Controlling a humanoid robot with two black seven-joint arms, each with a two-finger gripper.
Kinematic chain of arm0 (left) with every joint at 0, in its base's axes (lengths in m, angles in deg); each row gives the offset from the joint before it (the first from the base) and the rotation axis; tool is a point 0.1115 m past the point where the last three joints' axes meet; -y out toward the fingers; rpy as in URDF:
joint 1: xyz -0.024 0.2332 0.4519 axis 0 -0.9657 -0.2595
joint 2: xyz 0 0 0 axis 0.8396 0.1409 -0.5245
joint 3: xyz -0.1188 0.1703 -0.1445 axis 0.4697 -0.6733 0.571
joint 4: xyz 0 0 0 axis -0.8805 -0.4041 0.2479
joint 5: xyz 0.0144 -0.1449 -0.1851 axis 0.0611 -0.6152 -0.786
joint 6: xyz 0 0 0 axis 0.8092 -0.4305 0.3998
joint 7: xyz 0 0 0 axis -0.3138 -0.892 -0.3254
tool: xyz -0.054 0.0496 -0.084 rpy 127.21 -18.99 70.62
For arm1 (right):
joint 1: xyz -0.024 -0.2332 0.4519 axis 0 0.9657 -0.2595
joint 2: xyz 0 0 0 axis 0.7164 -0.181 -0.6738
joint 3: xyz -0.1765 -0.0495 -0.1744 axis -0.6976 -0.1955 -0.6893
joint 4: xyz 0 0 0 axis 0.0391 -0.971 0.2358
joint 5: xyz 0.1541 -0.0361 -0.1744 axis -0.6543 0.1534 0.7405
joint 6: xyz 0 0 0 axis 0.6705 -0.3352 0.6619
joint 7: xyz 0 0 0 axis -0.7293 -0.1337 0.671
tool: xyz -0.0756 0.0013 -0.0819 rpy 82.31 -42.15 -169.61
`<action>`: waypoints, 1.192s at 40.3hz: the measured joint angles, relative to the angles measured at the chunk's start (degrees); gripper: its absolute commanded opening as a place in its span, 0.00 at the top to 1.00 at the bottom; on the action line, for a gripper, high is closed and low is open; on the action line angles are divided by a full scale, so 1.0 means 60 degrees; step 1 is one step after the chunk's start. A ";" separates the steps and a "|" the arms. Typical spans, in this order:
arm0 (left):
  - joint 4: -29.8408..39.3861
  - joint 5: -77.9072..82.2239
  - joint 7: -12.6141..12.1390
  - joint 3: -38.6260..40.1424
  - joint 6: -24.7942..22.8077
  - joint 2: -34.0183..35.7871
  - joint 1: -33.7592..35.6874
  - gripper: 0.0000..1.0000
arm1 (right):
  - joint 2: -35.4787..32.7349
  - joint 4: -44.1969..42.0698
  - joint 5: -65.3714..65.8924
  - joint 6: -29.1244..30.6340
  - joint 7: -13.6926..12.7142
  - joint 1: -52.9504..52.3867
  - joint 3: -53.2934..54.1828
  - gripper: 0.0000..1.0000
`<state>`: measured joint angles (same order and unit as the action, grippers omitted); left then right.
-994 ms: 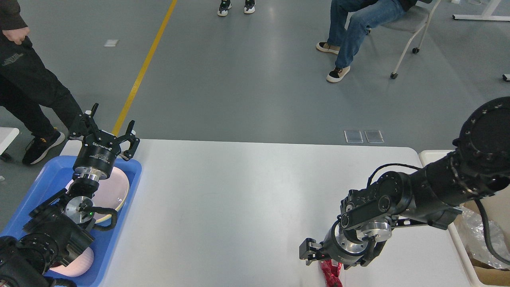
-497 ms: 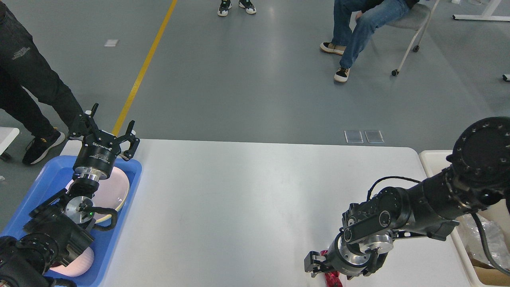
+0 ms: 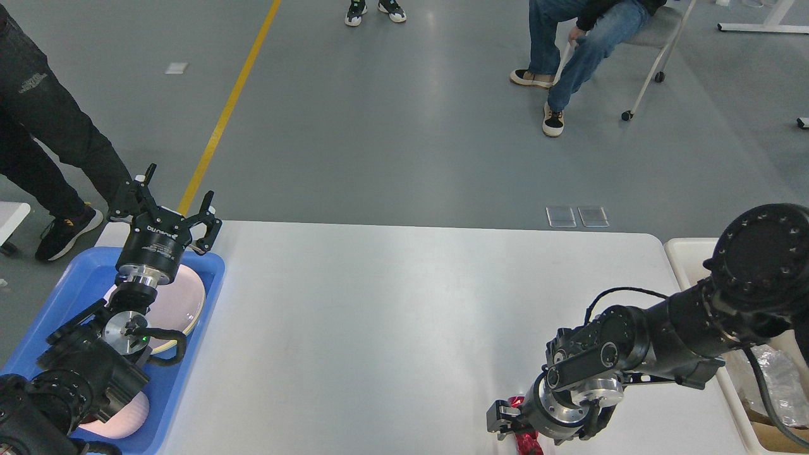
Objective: Tidy desktop
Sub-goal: 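Close the right gripper on the red crushed can, then lift the red can and carry it over the white bin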
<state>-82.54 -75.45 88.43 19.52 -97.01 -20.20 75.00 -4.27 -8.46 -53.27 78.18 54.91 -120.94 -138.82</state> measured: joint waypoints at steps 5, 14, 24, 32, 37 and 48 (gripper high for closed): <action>0.0000 0.0000 0.0000 0.0000 0.0000 0.0000 0.0000 0.04 | 0.0017 -0.0204 0.0070 0.0000 0.0000 0.0190 -0.0004 0.16; 0.0000 0.0000 0.0001 0.0000 0.0000 0.0000 0.0000 0.04 | 0.0019 -0.0356 0.0138 0.0085 0.0000 0.0410 -0.0009 0.46; 0.0000 0.0000 0.0001 0.0000 0.0000 0.0000 0.0000 0.04 | 0.0029 -0.0354 0.0126 0.0166 0.0000 0.0427 0.0009 0.72; 0.0000 0.0000 0.0002 0.0000 0.0000 0.0000 0.0000 0.04 | 0.0019 -0.0350 0.0108 0.0637 -0.0014 0.0291 0.0043 0.88; 0.0000 0.0000 0.0009 0.0000 0.0000 0.0000 0.0000 0.04 | 0.0015 -0.0350 0.0077 0.0950 -0.0015 0.0192 0.0081 0.93; 0.0000 0.0000 0.0009 0.0000 0.0000 0.0000 0.0000 0.04 | -0.0050 -0.0335 -0.0041 0.1527 -0.0016 -0.0094 0.0152 1.00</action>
<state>-82.54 -75.45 88.48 19.52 -97.01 -20.20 75.00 -4.57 -10.48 -53.52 87.35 54.82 -121.50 -137.90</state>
